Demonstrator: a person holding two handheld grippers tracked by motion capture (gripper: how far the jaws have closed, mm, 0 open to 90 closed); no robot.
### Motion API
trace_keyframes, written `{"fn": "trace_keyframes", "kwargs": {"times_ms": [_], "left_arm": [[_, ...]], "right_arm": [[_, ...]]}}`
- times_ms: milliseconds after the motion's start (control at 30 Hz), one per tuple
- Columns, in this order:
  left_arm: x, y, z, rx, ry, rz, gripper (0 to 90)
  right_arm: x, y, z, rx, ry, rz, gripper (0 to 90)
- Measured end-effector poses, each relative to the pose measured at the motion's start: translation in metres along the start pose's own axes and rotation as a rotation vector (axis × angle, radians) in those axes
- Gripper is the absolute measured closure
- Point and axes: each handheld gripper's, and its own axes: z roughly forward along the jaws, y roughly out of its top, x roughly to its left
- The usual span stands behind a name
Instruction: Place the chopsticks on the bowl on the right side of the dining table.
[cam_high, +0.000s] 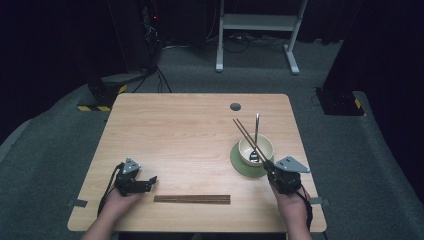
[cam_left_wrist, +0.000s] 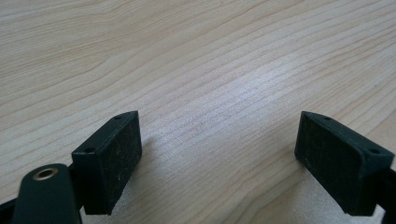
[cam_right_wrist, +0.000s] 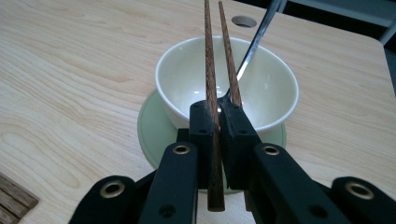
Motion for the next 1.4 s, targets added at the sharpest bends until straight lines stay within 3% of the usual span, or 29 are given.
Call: {"fn": "trace_keyframes", "kwargs": {"times_ms": [433,1400], "left_arm": [[0.0,0.0,0.0,0.001,-0.005,0.003,14.8],[0.0,0.0,0.0,0.0,-0.004,0.002,14.9]], "right_arm": [[-0.002,-0.004,0.005,0.025,-0.013,0.006,83.8],[-0.003,-0.004,0.012,0.029,-0.025,0.01,83.1]]}}
